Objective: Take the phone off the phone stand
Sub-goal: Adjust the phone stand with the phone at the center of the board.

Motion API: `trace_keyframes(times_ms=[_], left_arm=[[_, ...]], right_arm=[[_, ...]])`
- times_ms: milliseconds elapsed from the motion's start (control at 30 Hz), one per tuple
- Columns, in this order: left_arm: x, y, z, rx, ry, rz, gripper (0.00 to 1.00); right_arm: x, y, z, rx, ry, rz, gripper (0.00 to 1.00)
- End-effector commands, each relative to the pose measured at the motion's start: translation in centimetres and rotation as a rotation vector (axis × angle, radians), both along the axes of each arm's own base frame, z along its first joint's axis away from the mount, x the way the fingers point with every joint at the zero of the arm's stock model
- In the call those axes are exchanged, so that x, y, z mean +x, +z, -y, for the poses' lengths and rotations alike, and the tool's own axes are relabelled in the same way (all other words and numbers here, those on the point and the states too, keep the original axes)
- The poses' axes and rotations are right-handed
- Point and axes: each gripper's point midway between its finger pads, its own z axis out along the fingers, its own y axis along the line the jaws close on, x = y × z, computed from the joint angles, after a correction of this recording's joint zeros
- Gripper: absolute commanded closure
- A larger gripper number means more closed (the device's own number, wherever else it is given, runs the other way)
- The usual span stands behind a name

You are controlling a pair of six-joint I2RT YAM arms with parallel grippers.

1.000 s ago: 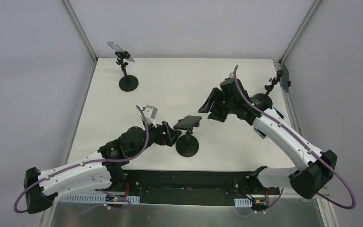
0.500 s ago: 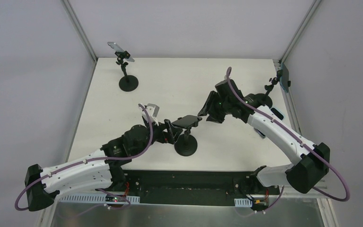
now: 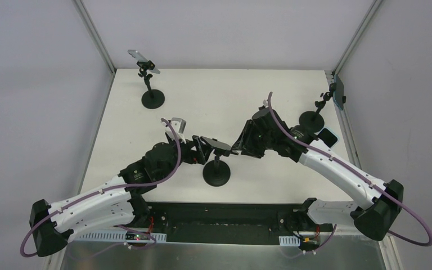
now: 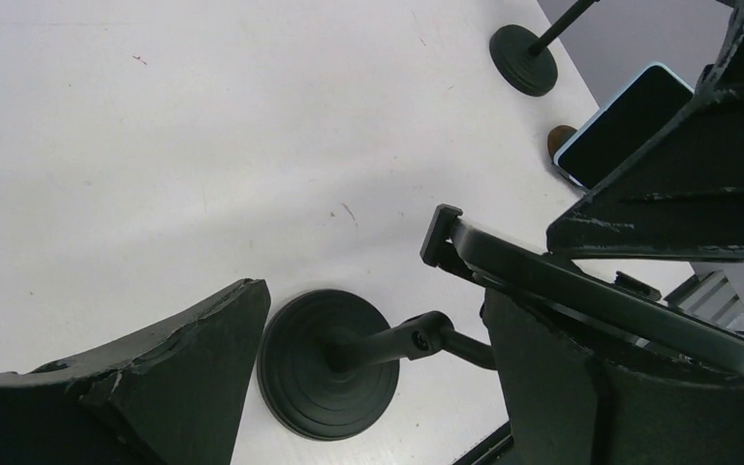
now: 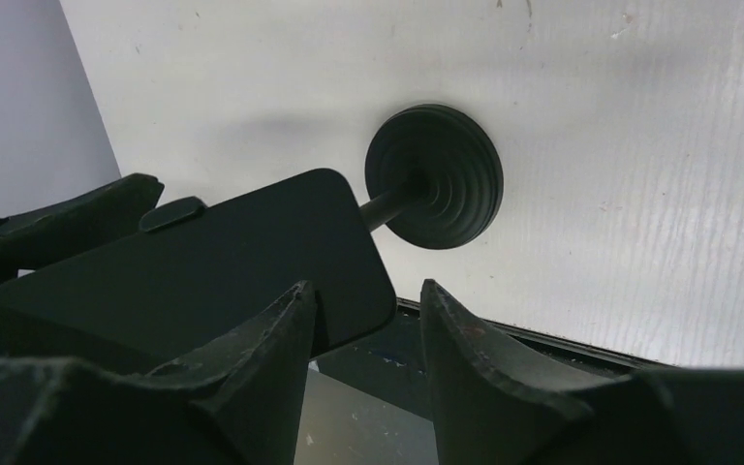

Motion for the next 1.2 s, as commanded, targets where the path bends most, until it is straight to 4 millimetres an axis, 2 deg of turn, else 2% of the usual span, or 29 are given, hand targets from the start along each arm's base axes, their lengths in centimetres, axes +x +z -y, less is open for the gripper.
trace_keyframes(times_ms=[0,433,533,633,700,800,833,900,967,1067,1167], left_arm=[[0.5,3.2,0.4,-0.052,-0.024,0.061,0.15],[1.3,3.8,0.9,-0.032,-0.064,0.066,0.15],[1.3,3.6,0.7,-0.03,-0.074,0.065,0.15],[1.1,3.2,-0.2,-0.024,-0.069,0.067,0.15],[0.9,3.0,-1.0,-0.016,-0.06,0.067,0.14],[0.5,2.9,-2.2,0.0,-0.052,0.07,0.12],[0.3,3.0,-2.6,0.003,-0.05,0.075,0.11],[-0.4,2.5,-3.3,0.02,-0.055,0.069,0.07],[-1.1,2.2,-3.6,0.014,-0.077,0.076,0.04],[-2.9,1.5,-2.9,0.008,-0.184,0.098,0.01],[-5.3,0.8,-1.0,0.013,-0.383,0.166,0.01]], right_arm=[[-1.7,1.0,-0.6,0.055,0.008,0.001,0.53],[-3.7,0.8,-3.9,0.076,0.065,0.0,0.54],[-3.7,0.4,-3.6,0.055,0.054,0.006,0.53],[-3.2,0.3,-1.9,0.013,0.021,0.058,0.52],[-2.8,0.6,-0.5,-0.017,0.024,0.118,0.47],[-1.8,1.5,1.6,-0.045,0.041,0.209,0.34],[-1.7,2.0,1.7,-0.028,0.074,0.234,0.3],[-1.6,3.4,1.5,0.034,0.162,0.298,0.14],[-2.6,4.7,0.6,0.115,0.319,0.355,0.03],[-3.3,6.2,-0.1,0.157,0.474,0.425,0.01],[-3.7,7.3,-0.4,0.163,0.555,0.447,0.01]])
